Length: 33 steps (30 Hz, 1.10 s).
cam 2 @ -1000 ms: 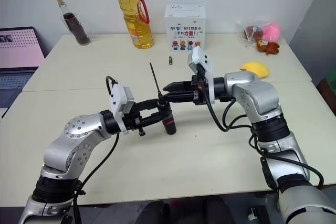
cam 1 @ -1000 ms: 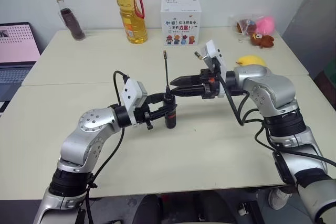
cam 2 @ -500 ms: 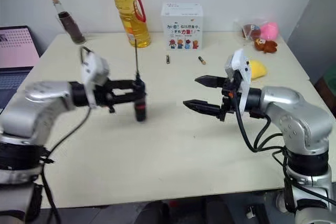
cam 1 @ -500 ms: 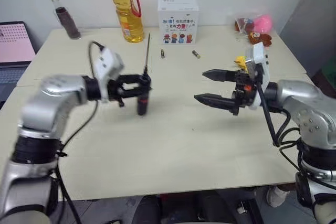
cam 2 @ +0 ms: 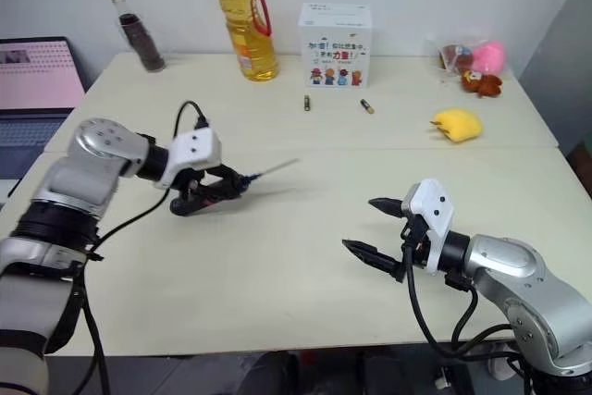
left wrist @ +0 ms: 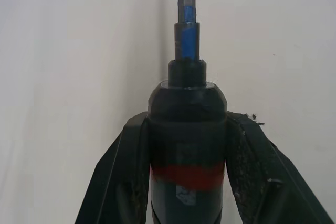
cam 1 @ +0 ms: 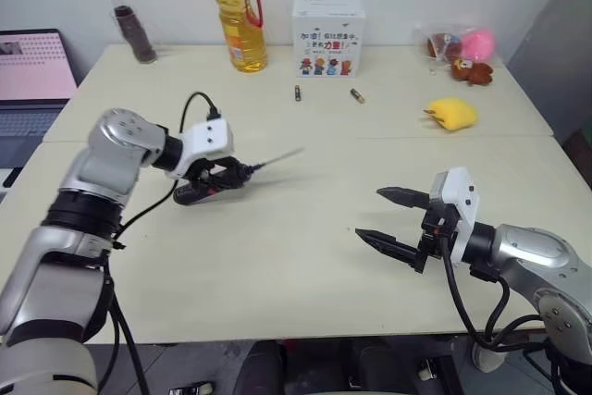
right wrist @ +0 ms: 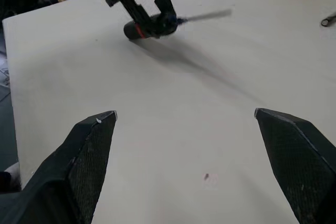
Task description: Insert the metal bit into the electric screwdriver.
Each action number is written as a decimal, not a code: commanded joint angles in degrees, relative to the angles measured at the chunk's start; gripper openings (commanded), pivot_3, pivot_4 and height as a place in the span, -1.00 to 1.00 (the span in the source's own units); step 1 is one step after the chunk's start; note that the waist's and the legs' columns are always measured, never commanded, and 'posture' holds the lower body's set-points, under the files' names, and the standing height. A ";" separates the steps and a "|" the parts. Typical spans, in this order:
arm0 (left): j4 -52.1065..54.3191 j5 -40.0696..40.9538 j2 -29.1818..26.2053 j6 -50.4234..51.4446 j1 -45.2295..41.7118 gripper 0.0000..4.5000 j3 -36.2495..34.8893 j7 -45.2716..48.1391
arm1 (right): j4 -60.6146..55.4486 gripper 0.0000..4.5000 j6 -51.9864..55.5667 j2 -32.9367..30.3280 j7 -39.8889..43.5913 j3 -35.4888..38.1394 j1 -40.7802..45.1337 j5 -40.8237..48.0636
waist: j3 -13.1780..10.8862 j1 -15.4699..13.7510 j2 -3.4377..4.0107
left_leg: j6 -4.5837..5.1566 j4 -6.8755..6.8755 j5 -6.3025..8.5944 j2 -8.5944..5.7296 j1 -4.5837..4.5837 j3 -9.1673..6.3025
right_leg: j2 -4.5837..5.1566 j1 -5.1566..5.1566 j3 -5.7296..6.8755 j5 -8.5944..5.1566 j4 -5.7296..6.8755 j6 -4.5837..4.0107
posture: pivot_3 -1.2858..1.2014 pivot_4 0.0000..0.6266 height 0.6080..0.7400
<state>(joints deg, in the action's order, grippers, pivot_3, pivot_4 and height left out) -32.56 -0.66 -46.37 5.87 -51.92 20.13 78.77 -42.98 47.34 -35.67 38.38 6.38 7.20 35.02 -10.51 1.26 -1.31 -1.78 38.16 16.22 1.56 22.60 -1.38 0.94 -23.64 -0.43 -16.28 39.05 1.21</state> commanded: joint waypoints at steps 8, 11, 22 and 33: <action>-10.17 -4.58 9.70 -6.22 -3.32 -0.27 -1.37 -5.74 | 2.34 0.97 -7.10 -1.27 -1.63 -3.29 -0.95 -6.15 | 0.00 -0.40 0.00 | 0.00 0.07 0.00 -0.07 0.10 -0.07 | 0.09 0.02 0.07 0.00 0.01 0.00 | 0.03 -0.52 1.00; -10.93 -5.07 9.46 -7.05 -3.45 0.17 -1.62 -4.78 | 2.39 1.00 -6.70 -1.37 -1.59 -3.88 0.02 -5.90 | 0.00 -0.82 0.00 | 0.00 0.22 0.00 -0.08 0.15 -0.10 | 0.11 0.05 0.12 0.01 0.02 0.01 | 0.03 -0.52 1.00; -2.84 1.99 0.29 -1.40 -1.89 0.98 -11.27 0.42 | 10.56 1.00 -10.37 -4.90 5.06 -4.32 5.03 -6.79 | -0.01 -0.64 -0.01 | 0.00 0.30 0.00 -0.02 0.16 -0.12 | 0.06 0.05 0.16 0.02 0.10 0.01 | 0.03 -0.52 1.00; 14.55 13.47 -12.66 16.33 16.23 0.98 -27.19 -0.59 | 31.87 1.00 -20.02 -11.33 20.18 -6.08 15.17 -9.64 | -0.02 0.44 -0.01 | 0.02 0.52 0.01 0.07 0.14 -0.13 | 0.11 0.08 0.12 0.02 0.25 0.01 | 0.03 -0.52 1.00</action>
<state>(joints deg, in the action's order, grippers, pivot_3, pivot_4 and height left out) -21.22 11.32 -57.63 20.96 -36.76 -3.86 80.05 -12.76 29.48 -46.85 56.33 0.23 20.83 25.80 -10.53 1.70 -1.32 -1.76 38.68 16.23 1.65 22.71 -1.50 1.05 -23.57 -0.32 -16.27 39.35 1.22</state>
